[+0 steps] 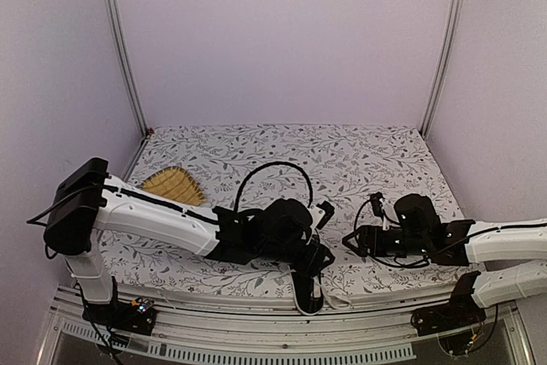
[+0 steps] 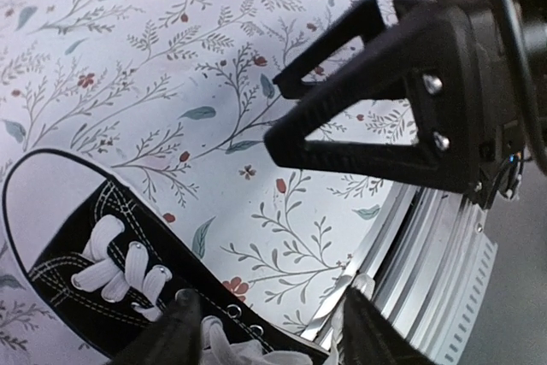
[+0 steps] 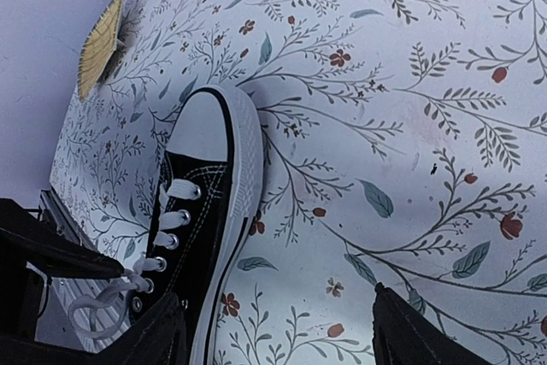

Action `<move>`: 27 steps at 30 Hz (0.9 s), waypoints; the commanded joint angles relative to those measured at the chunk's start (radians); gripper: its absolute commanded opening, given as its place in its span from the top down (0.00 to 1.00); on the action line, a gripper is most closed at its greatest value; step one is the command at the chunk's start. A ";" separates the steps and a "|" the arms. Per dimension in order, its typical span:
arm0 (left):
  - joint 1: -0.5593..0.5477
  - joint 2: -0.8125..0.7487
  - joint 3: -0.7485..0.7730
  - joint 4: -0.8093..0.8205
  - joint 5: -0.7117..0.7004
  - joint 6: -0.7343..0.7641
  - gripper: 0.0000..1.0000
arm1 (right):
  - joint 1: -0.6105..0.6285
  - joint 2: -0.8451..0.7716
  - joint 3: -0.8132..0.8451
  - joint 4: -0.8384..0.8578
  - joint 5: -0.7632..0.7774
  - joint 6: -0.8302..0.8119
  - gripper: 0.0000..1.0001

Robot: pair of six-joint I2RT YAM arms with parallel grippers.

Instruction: Tie the shoes

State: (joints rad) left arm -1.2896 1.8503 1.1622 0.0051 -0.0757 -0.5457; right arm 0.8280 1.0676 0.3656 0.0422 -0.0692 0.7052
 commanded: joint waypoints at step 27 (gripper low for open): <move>-0.037 -0.090 -0.073 -0.085 -0.182 -0.043 1.00 | 0.469 0.056 0.048 -0.175 -0.016 0.022 0.37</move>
State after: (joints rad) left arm -1.3140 1.7889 1.1030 -0.0738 -0.2344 -0.5781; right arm 1.2358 1.1198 0.4076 -0.1337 -0.1074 0.7139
